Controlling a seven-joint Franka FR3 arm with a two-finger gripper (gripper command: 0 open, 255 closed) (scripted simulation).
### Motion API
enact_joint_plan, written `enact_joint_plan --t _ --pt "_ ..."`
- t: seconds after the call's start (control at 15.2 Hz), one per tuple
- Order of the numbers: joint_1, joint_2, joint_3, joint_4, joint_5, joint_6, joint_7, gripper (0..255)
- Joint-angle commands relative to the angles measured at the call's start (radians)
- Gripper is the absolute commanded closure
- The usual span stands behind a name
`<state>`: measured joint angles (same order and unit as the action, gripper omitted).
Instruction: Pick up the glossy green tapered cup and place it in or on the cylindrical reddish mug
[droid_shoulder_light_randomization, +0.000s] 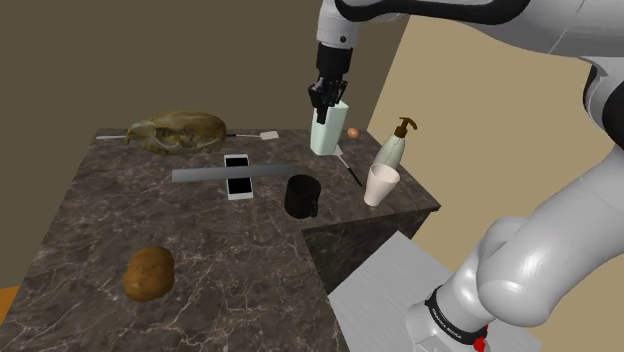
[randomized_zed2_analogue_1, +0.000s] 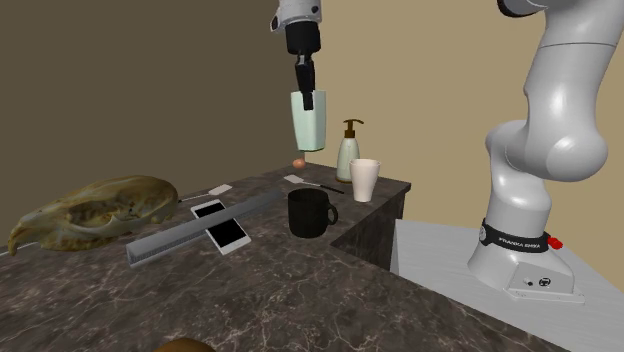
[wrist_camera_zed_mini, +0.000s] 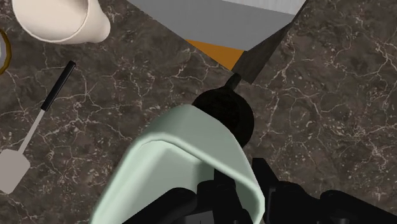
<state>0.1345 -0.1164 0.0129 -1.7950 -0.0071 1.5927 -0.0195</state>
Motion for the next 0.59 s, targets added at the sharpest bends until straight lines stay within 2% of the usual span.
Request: enact_joint_plan --t 0.0,0.13,0.53 --pt "0.021 -0.021 0.026 -0.010 0.008 -0.012 0.047 255" --pt "0.041 -0.040 0.051 -0.014 0.016 -0.026 0.092 255" --pt "0.041 -0.049 0.052 -0.104 0.017 0.056 0.091 255"
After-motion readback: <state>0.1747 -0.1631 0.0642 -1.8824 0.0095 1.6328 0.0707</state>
